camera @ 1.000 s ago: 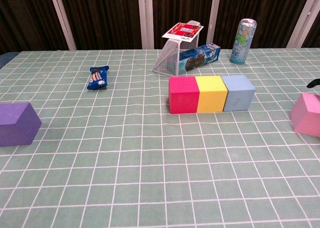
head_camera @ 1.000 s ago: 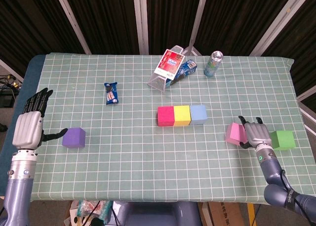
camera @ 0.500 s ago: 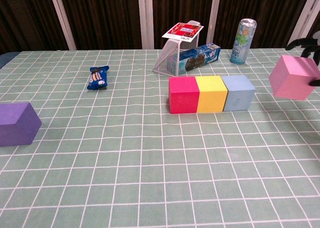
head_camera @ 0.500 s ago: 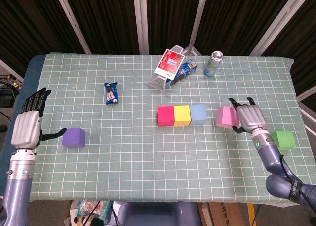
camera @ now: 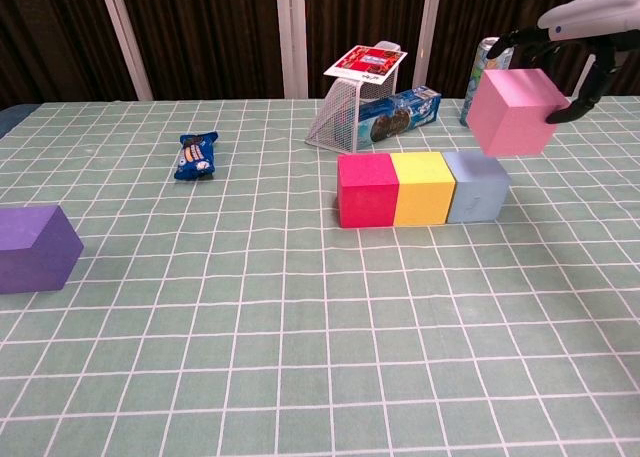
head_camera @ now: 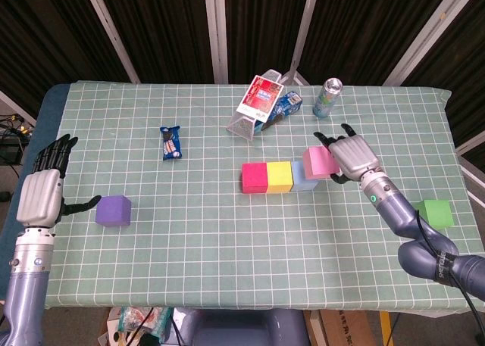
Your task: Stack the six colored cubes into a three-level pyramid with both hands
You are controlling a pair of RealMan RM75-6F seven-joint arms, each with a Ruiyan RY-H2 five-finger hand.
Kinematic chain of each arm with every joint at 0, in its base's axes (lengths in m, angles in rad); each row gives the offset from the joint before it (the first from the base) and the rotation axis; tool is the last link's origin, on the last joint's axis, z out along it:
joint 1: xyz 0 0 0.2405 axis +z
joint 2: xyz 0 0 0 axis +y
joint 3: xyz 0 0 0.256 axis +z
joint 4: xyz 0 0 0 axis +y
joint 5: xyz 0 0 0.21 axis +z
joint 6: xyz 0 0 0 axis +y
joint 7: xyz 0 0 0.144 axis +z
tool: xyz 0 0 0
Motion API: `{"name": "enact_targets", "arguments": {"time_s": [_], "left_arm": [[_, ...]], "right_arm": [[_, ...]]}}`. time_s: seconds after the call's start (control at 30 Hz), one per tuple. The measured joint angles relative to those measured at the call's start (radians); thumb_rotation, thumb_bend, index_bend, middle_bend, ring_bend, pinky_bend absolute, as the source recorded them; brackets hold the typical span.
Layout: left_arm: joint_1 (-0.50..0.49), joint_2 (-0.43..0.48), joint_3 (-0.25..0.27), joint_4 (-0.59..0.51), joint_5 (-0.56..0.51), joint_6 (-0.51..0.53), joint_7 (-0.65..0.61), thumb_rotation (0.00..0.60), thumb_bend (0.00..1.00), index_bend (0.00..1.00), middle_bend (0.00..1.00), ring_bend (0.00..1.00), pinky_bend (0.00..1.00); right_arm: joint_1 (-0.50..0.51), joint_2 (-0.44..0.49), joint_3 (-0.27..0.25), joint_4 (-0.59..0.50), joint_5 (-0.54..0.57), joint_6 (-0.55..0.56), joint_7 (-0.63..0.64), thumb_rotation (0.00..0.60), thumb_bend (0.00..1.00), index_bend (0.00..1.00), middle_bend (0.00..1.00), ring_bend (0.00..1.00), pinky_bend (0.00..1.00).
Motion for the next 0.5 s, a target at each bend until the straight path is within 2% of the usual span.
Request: {"name": "enact_targets", "arguments": {"time_s": [0.27, 0.5], "left_arm": [[-0.003, -0.007, 0.001, 0.003, -0.003, 0.003, 0.011, 0.6, 0.12, 0.0, 0.0, 0.0, 0.01], [-0.007, -0.013, 0.001, 0.006, -0.012, 0.0, 0.019, 0.6, 0.12, 0.0, 0.0, 0.0, 0.01]], "right_arm": [[0.06, -0.035, 0.002, 0.067, -0.074, -0.091, 0.089, 0.6, 0.32, 0.0, 0.41, 0.33, 0.0], [0.092, -0.05, -0.003, 0.078, -0.022, -0.12, 0.098, 0.6, 0.32, 0.0, 0.41, 0.33, 0.0]]}}
